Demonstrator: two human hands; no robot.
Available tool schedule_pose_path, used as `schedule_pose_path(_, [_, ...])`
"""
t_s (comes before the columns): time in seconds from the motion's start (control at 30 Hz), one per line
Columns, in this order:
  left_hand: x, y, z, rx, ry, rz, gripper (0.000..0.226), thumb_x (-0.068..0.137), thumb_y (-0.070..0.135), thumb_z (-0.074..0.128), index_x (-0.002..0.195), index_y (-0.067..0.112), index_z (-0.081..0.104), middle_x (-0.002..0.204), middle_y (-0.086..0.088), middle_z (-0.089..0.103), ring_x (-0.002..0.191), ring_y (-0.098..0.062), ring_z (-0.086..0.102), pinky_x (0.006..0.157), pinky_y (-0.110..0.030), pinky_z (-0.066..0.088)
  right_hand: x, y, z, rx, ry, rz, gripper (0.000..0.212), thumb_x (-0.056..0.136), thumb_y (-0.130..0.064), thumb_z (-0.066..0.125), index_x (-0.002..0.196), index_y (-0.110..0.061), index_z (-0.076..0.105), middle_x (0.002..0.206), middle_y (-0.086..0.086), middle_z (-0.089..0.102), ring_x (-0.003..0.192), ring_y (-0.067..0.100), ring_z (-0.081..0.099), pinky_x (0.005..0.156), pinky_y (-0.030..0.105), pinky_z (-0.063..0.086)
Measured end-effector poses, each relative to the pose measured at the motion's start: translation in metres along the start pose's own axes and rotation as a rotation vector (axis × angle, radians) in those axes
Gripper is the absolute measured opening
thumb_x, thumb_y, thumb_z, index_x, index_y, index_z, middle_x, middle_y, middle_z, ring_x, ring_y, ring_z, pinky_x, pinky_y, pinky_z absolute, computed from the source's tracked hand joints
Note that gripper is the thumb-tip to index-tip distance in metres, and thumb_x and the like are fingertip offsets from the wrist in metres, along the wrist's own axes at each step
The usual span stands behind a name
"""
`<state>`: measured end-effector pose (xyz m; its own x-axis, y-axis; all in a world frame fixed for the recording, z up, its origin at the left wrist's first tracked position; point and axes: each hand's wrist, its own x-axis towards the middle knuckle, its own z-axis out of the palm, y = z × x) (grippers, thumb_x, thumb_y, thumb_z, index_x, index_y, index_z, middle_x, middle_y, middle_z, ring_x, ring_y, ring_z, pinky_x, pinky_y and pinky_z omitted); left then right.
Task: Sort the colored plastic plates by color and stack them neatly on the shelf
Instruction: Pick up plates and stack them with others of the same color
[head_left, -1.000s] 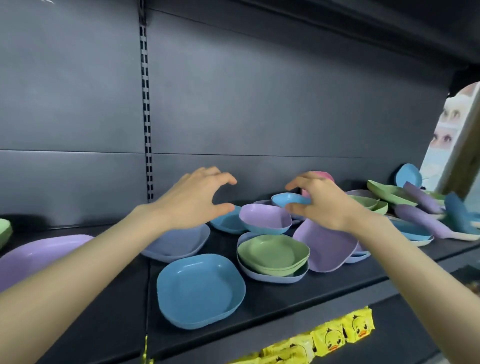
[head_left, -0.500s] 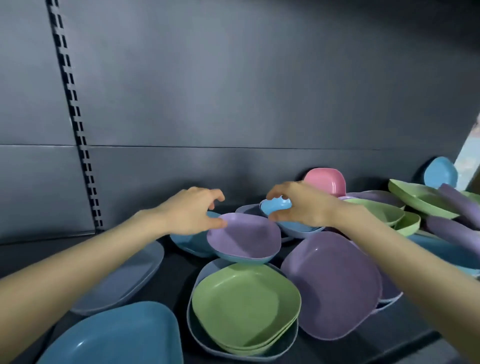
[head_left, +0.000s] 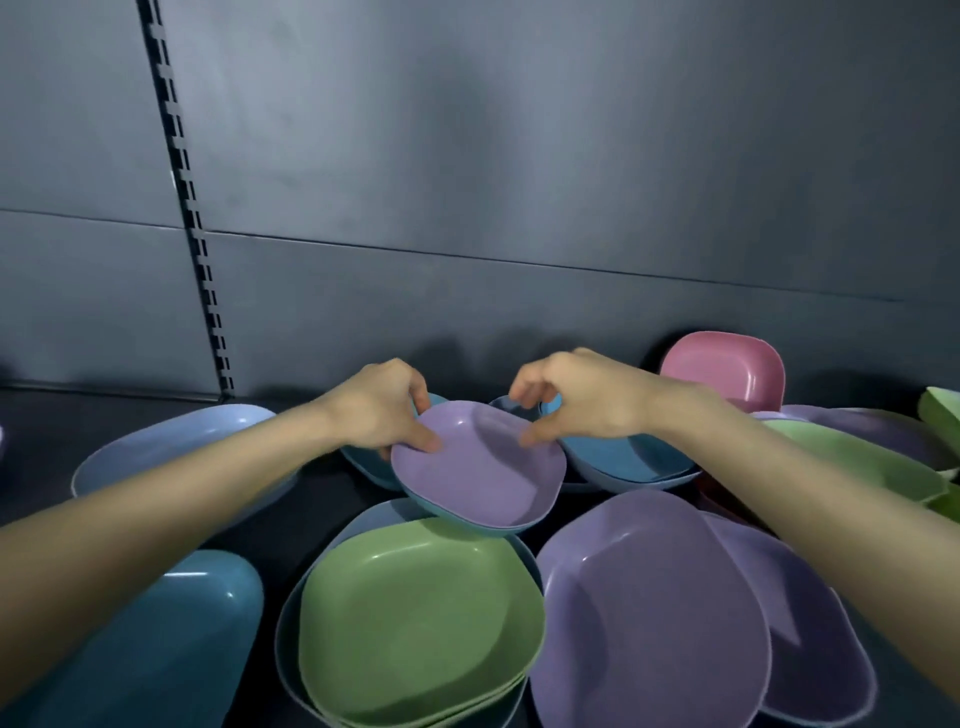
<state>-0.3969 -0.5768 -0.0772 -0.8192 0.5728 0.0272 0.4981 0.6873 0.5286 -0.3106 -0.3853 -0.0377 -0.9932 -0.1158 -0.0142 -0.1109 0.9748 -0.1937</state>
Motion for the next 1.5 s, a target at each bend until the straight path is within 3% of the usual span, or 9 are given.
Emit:
schedule_pose_path(0.27, [-0.024, 0.007, -0.038, -0.033, 0.409, 0.053, 0.016, 0.072, 0.019, 0.078, 0.068, 0.019, 0.063, 0.059, 0.003, 0.062, 0.054, -0.003, 0.052, 0.052, -0.010, 0.038, -0.004, -0.002, -0.006, 0.290, 0.155, -0.031, 0.040, 0.076, -0.021, 0.076, 0.112, -0.016, 0.059, 0.094, 0.000, 0.071, 0.089, 0.018, 0.065, 0.087, 0.035, 0.051])
schedule_pose_path(0.4, [-0.038, 0.007, -0.051, -0.070, 0.610, 0.137, 0.014, 0.078, 0.018, 0.073, 0.071, 0.008, 0.066, 0.062, -0.011, 0.065, 0.055, -0.023, 0.047, 0.057, -0.003, 0.037, -0.014, -0.016, -0.014, 0.681, 0.229, -0.031, 0.036, 0.081, -0.005, 0.070, 0.114, -0.008, 0.055, 0.097, 0.006, 0.071, 0.084, 0.021, 0.067, 0.074, 0.029, 0.057])
schedule_pose_path(0.5, [-0.047, 0.005, -0.053, -0.053, 0.670, 0.212, 0.018, 0.084, 0.018, 0.067, 0.080, 0.000, 0.066, 0.065, -0.018, 0.062, 0.058, -0.031, 0.043, 0.061, -0.012, 0.039, -0.025, -0.030, -0.014, 0.876, 0.211, -0.036, 0.042, 0.085, -0.003, 0.065, 0.123, -0.014, 0.051, 0.104, 0.002, 0.069, 0.085, 0.012, 0.069, 0.064, 0.025, 0.057])
schedule_pose_path(0.6, [-0.058, 0.004, -0.052, -0.122, 0.679, 0.249, 0.010, 0.090, 0.017, 0.059, 0.088, 0.007, 0.057, 0.071, -0.015, 0.068, 0.068, -0.034, 0.057, 0.069, -0.033, 0.047, -0.038, -0.045, -0.013, 0.913, 0.228, -0.046, 0.046, 0.086, -0.006, 0.064, 0.126, -0.023, 0.048, 0.111, -0.003, 0.066, 0.089, 0.009, 0.069, 0.063, 0.027, 0.057])
schedule_pose_path(0.77, [-0.081, 0.002, -0.047, -0.168, 0.705, 0.251, 0.012, 0.095, 0.015, 0.050, 0.092, 0.014, 0.039, 0.065, -0.008, 0.061, 0.058, -0.014, 0.047, 0.051, -0.014, 0.034, -0.059, -0.065, -0.011, 0.967, 0.311, -0.039, 0.045, 0.083, -0.006, 0.069, 0.122, -0.019, 0.051, 0.104, -0.002, 0.068, 0.083, 0.015, 0.071, 0.064, 0.036, 0.060])
schedule_pose_path(1.1, [-0.157, -0.005, -0.058, -0.466, 0.749, 0.165, 0.026, 0.085, 0.006, 0.064, 0.098, 0.022, 0.048, 0.074, -0.018, 0.069, 0.064, -0.031, 0.057, 0.060, -0.031, 0.046, -0.093, -0.100, 0.003, 0.950, 0.492, 0.015, 0.057, 0.070, -0.002, 0.079, 0.119, -0.018, 0.053, 0.107, 0.002, 0.066, 0.088, 0.020, 0.068, 0.059, 0.043, 0.059])
schedule_pose_path(1.3, [-0.214, -0.022, -0.057, -0.480, 0.752, 0.092, 0.021, 0.082, 0.000, 0.065, 0.098, 0.013, 0.063, 0.078, 0.011, 0.067, 0.057, 0.010, 0.060, 0.056, -0.004, 0.046, -0.105, -0.131, 0.020, 0.968, 0.504, -0.019, 0.043, 0.070, -0.006, 0.079, 0.102, -0.024, 0.055, 0.102, 0.003, 0.067, 0.087, 0.021, 0.067, 0.054, 0.034, 0.057])
schedule_pose_path(1.43, [-0.253, -0.043, -0.072, -0.323, 0.887, 0.011, 0.015, 0.081, 0.004, 0.064, 0.090, 0.016, 0.064, 0.077, 0.003, 0.069, 0.072, -0.014, 0.066, 0.074, -0.031, 0.055, -0.098, -0.159, 0.035, 0.913, 0.552, -0.035, 0.037, 0.071, -0.007, 0.077, 0.093, -0.029, 0.057, 0.097, 0.001, 0.069, 0.091, 0.023, 0.066, 0.073, 0.048, 0.057])
schedule_pose_path(1.5, [-0.272, -0.054, -0.082, -0.266, 0.941, -0.010, 0.012, 0.083, 0.007, 0.063, 0.091, 0.016, 0.063, 0.077, -0.001, 0.069, 0.076, -0.027, 0.065, 0.072, -0.032, 0.054, -0.093, -0.175, 0.039, 0.866, 0.573, -0.039, 0.034, 0.072, -0.007, 0.075, 0.094, -0.027, 0.058, 0.093, -0.004, 0.068, 0.092, 0.021, 0.065, 0.079, 0.047, 0.055])
